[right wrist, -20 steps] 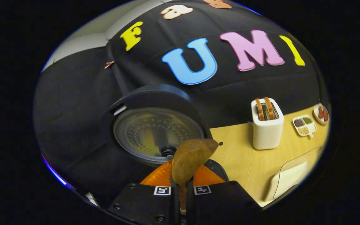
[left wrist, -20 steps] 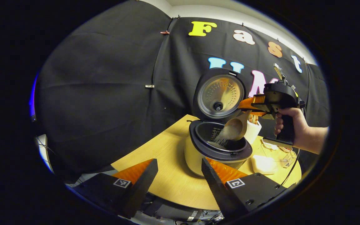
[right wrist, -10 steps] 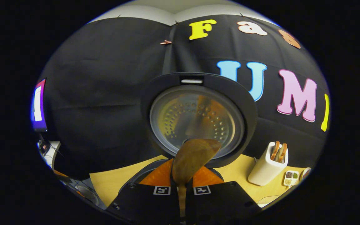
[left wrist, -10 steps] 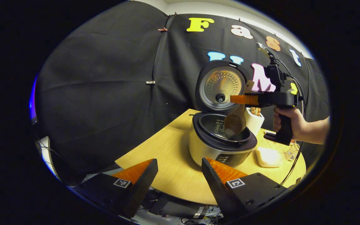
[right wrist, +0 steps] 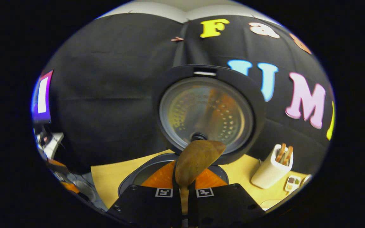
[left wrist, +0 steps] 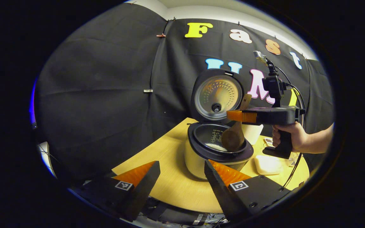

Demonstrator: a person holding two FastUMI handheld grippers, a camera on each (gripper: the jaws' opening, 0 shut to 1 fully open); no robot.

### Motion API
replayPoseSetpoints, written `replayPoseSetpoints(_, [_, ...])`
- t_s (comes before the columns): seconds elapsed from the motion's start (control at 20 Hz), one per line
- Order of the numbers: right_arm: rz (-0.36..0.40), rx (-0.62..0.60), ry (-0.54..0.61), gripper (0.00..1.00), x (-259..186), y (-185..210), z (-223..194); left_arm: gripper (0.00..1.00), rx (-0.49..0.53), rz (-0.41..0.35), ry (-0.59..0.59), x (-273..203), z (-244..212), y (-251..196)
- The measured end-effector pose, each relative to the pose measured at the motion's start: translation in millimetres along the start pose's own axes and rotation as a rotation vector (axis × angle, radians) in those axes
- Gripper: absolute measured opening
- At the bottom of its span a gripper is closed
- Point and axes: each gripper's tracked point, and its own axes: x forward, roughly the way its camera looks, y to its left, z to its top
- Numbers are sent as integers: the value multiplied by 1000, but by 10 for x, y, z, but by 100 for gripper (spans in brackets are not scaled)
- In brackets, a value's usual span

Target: Close the left gripper, press the button to open the rice cooker; take a wooden spoon from the chopstick holder with the right hand, scoop a spoonful of rice and pour it into the rice cooker, then put the wooden spoon back into the chopstick holder.

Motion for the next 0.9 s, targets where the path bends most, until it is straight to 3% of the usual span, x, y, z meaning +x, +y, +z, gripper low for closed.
replayPoseSetpoints(0.05, [-29, 62, -22, 16, -40, -147, 106, 95, 0, -11, 2, 18, 8, -55])
replayPoseSetpoints(0.1, [-54, 124, -37, 7, -103, -281, 208, 95, -10, -26, 6, 36, 24, -135])
replayPoseSetpoints(0.15, [-78, 181, -52, 12, -172, -436, 297, 95, -24, -43, 3, 47, 54, -224])
replayPoseSetpoints(0.35, [-194, 337, -91, 12, -538, -1142, 407, 96, -20, -110, -18, 150, 210, -622])
replayPoseSetpoints(0.9, [-557, 412, -170, 12, -2126, -3098, 291, 96, -25, -255, -95, 261, 778, -1677])
